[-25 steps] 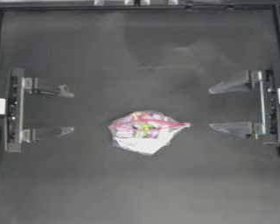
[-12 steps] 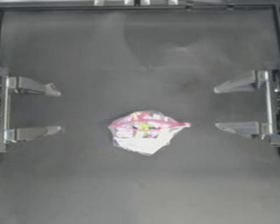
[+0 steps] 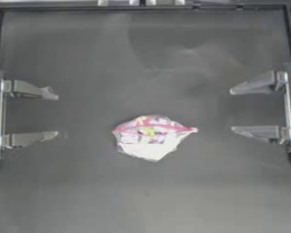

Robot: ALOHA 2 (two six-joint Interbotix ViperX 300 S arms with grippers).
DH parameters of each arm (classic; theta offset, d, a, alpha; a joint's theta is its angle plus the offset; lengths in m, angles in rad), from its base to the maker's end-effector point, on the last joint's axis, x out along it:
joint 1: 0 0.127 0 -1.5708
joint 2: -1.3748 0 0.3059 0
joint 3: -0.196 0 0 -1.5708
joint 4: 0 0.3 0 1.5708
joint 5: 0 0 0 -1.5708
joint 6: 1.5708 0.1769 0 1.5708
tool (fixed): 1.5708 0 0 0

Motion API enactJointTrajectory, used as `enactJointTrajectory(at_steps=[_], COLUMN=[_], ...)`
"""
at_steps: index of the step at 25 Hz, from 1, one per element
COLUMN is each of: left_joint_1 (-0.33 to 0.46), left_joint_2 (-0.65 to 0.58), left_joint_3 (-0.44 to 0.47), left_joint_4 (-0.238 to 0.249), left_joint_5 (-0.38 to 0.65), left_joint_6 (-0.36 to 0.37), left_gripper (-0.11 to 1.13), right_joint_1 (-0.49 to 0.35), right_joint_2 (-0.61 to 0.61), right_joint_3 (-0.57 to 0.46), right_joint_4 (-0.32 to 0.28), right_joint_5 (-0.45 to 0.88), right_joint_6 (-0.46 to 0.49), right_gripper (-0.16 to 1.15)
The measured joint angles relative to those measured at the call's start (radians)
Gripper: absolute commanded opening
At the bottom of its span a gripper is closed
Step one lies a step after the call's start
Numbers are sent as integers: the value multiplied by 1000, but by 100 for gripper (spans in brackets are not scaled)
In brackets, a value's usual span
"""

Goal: Put candy in bag

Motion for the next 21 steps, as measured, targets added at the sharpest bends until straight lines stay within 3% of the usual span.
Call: enactJointTrajectory(at_steps=[11,21], left_joint_1=[0,0], left_joint_2=[-38,-48], left_joint_3=[9,44], left_joint_4=[0,-11], left_joint_5=[-6,-75], left_joint_6=[0,-2], left_gripper=[99,99], right_joint_1=[0,-2], right_joint_2=[-83,-140], right_joint_3=[49,91], right_joint_4=[3,20], right_joint_5=[-64,-100], right_joint_6=[0,3], right_gripper=[101,101])
